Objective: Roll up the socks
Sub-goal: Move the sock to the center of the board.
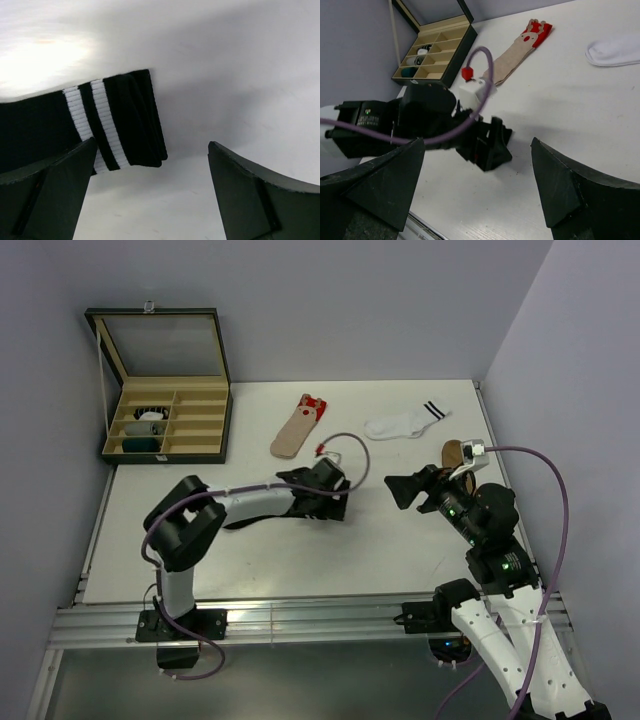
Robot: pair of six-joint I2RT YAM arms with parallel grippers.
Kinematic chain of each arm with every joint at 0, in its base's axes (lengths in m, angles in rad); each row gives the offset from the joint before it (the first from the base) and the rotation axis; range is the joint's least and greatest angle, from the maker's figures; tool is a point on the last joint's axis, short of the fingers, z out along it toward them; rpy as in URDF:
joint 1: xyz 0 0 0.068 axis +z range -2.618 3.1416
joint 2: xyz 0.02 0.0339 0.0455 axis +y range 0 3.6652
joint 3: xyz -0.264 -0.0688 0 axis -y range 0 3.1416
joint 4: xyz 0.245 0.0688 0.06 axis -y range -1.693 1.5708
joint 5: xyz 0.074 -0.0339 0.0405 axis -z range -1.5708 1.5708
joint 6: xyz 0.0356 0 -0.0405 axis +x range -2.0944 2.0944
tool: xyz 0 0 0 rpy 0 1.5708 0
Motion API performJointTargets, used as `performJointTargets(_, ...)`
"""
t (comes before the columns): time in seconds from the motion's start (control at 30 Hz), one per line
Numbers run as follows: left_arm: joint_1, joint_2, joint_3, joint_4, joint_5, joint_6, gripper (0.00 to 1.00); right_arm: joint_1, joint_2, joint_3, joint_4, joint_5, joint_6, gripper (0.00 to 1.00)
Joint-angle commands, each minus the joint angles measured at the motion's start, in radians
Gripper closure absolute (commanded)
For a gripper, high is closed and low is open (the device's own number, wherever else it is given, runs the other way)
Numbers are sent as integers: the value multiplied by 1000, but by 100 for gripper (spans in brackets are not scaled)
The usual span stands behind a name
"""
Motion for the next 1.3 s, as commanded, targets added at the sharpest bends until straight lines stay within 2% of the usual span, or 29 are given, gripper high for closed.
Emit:
performJointTargets(0.0,-112,51,103,-114,47,155,1,7,-16,30,2,30,-21,7)
performJointTargets(0.03,-150,43,114,-120,52,161,1,7,-21,33,-3,36,-28,7)
performJointTargets(0.13,-175,-67,61,-85,47,132,0,7,-39,42,-21,55,-37,7)
performJointTargets(0.23,-175,-232,-15,-38,-45,53,0,7,-47,41,-21,56,-40,7)
performJointTargets(0.3,-169,-334,-60,-47,-177,-39,1,7,-41,36,-12,49,-38,7)
performJointTargets(0.37,-143,-393,-81,-91,-258,-158,1,7,-25,36,-10,43,-38,8)
performJointTargets(0.47,-43,-421,-120,-145,-280,-289,1,7,-10,39,-13,30,-40,9)
performJointTargets(0.5,25,-421,-143,-149,-242,-337,1,7,-8,41,-15,30,-40,10)
performJointTargets(0.6,127,-417,-192,-98,-206,-362,1,7,-14,39,-12,32,-40,10)
performJointTargets(0.7,175,-382,-205,-42,-185,-324,1,7,-18,32,-12,33,-40,10)
performJointTargets(0.97,222,-143,-98,-48,-105,-221,0,7,-27,38,-33,59,-49,11)
performJointTargets(1.13,227,-66,-75,-35,-27,-207,1,7,-28,36,-35,78,-49,11)
performJointTargets(1.27,227,-6,-62,27,-1,-117,1,7,-18,39,-36,81,-52,11)
